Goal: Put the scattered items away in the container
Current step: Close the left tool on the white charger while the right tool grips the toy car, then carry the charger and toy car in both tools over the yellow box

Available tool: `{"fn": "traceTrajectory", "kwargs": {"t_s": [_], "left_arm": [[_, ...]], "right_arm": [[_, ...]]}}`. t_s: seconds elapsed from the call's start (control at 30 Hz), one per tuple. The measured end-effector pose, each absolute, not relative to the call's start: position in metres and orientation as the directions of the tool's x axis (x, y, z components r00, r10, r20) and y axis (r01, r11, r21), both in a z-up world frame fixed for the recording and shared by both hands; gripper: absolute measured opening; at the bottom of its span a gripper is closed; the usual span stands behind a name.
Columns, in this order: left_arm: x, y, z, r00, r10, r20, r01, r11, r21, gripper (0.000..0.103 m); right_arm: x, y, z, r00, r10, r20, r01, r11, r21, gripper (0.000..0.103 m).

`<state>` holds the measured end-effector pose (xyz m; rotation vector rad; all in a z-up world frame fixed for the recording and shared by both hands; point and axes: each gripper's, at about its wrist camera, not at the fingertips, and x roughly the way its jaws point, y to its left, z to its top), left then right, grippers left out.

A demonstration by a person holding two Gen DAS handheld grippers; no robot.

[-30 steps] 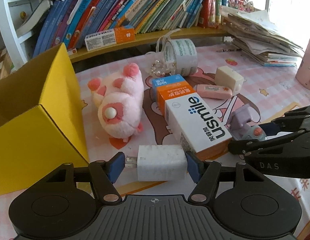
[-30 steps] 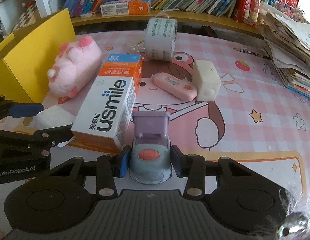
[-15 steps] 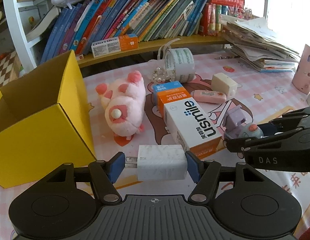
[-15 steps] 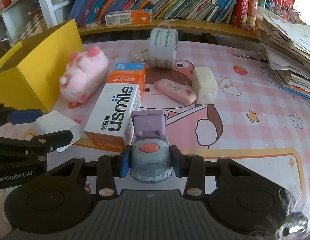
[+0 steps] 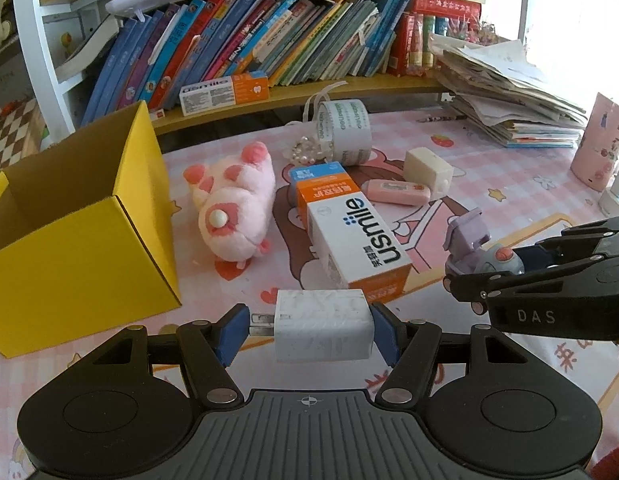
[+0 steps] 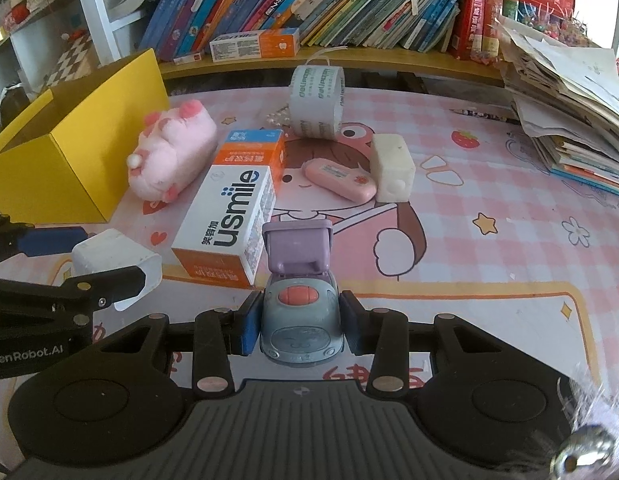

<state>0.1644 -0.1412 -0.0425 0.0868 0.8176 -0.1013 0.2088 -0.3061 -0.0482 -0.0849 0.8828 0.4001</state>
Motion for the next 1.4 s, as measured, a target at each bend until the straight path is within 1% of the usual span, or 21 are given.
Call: {"fn": "traceTrajectory", "kwargs": {"t_s": [0.23, 0.57, 1.1, 1.4], "left_arm": [[0.153, -0.141, -0.042, 0.687, -0.061, -0.724, 0.114, 0.993, 0.025, 0.065], [0.134, -0.121, -0.034, 0.718, -0.111, -0.687, 0.152, 0.988, -0.002, 0.065], [0.069, -0.046, -0.020, 0.731, -0.161, -0.663, 0.211, 0.978, -0.006, 0.065], [0.036, -0.002, -0.016, 0.751, -0.144, -0.645, 0.191, 0.982, 0.003, 0.065]], "right_arm": [[0.198, -0.305, -0.047, 0.570, 0.303, -0.764, -0.387, 0.919, 0.076, 0.039], [0.170, -0.292, -0.035, 0.615, 0.262, -0.744, -0.356, 0.934, 0.035, 0.039], [0.096, -0.224, -0.024, 0.643, 0.233, -0.730, -0.303, 0.952, 0.037, 0.039], [0.065, -0.178, -0.021, 0.649, 0.255, -0.716, -0.326, 0.944, 0.040, 0.039]]}}
